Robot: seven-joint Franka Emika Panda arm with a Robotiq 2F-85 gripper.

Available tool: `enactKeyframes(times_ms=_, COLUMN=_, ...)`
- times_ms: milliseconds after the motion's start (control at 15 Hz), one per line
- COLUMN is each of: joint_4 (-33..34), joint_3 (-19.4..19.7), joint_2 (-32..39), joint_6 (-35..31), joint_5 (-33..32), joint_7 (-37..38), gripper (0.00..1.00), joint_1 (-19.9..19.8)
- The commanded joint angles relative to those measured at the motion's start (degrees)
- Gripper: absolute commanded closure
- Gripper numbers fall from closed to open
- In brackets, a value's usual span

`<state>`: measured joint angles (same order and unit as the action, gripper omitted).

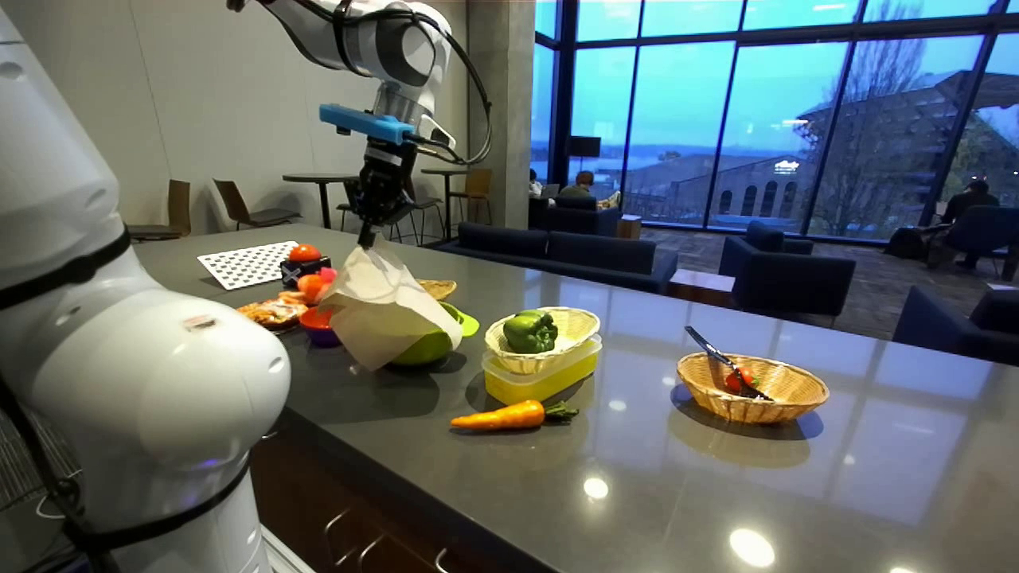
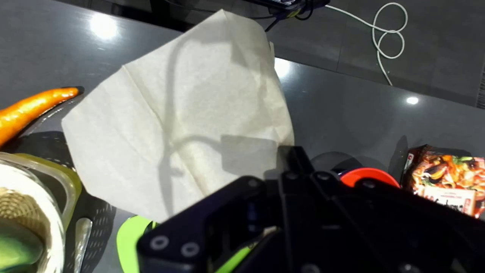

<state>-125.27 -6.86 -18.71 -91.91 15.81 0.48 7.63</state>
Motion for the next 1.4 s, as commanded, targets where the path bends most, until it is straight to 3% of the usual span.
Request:
enactKeyframes(times_ms=0, joint_4=0.5, joint_3=3.6, joint_2=0.5, joint_6=1.0, joint_5=3.7, joint_7=-2.5, gripper=1.0, joint_1=-1.7)
enactKeyframes(times_ms=467, joint_4=2.4, joint_3=8.9, joint_2=6.3, joint_6=5.9, joint_5=6.9, joint_7=-4.3, gripper=1.0, joint_1=-6.0)
enactKeyframes(times_ms=1000, joint_4=5.7, joint_3=7.5, joint_2=9.8, joint_6=5.7, joint_5=1.9, joint_7=-3.6, gripper=1.0, joint_1=-6.6)
enactKeyframes(times_ms=1333, joint_4=15.5, joint_3=6.8, joint_2=13.1, joint_6=5.8, joint_5=-2.0, joint_7=-2.8, gripper=1.0, joint_1=-6.5)
